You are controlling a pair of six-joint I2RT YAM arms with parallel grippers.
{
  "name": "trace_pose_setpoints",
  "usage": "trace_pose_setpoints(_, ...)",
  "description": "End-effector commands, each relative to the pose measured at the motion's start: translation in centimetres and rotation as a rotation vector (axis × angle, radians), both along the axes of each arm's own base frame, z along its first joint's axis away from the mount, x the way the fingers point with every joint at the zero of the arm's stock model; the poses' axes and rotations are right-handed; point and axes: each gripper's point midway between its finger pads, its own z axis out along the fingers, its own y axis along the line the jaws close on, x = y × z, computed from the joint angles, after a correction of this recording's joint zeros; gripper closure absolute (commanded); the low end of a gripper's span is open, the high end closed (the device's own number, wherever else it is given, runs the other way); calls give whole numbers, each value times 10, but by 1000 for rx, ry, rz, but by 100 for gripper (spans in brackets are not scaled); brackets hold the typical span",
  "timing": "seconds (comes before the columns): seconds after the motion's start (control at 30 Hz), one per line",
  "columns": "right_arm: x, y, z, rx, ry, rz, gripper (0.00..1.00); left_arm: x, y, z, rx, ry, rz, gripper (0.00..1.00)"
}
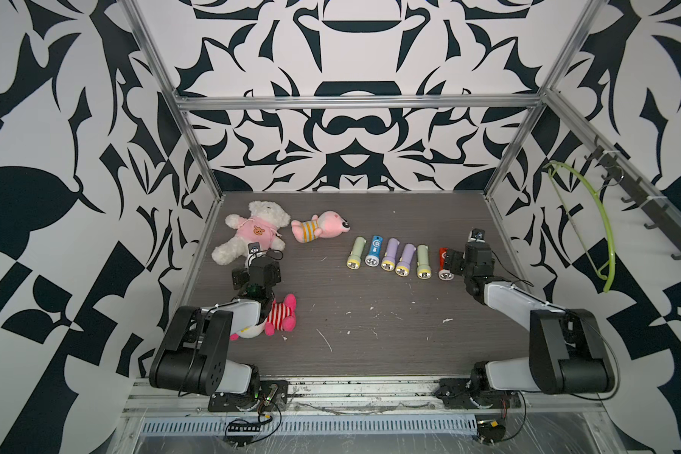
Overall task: Close the plug at the bottom of the flashlight
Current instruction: Reset both arms
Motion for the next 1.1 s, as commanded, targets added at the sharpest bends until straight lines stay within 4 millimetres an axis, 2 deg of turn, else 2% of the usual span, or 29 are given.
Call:
trace_pose_setpoints(0.0, 26, 0, 35, -15, -123, 7, 0, 26, 3, 20, -98, -161, -59, 1)
trace_pose_setpoints(0.03, 28, 3, 36, -19, -123, 24, 0, 25, -4, 14, -122, -104, -95, 1)
trace_pose_setpoints(0.1, 29, 5, 35, -22, -115, 38, 0, 27, -10, 16, -124, -133, -142, 1)
trace_pose_setpoints(0.13, 30, 5, 35, -24, -115, 37, 0, 22, -15, 11, -132, -138, -170, 1)
trace_pose_setpoints(0.2, 27, 5, 36, -28, -123, 37, 0, 22, -12, 13, -118, -208, -167, 1)
trace_pose_setpoints(0.27, 22, 6, 35, -35, -126, 37, 0, 20, -12, 5, -137, -139, -151, 1)
trace_pose_setpoints(0.37, 16, 4, 32, -44, -120, 21, 0, 22, -11, 11, -126, -183, -156, 1)
trace_pose_setpoints(0.5, 14, 4, 31, -53, -124, 21, 0, 21, -12, 8, -135, -153, -154, 1)
trace_pose_setpoints(0.6, 12, 12, 29, -85, -119, 46, 0, 21, -12, 8, -136, -157, -157, 1)
trace_pose_setpoints(0.77, 17, 32, 11, -110, -63, 130, 0, 21, -12, 9, -136, -157, -156, 1)
trace_pose_setpoints(0.87, 22, 36, -3, -127, 1, 149, 0, 21, -12, 9, -136, -157, -156, 1)
trace_pose_setpoints(1.07, 25, 39, -5, -126, -2, 161, 0, 21, -12, 9, -136, -157, -156, 1)
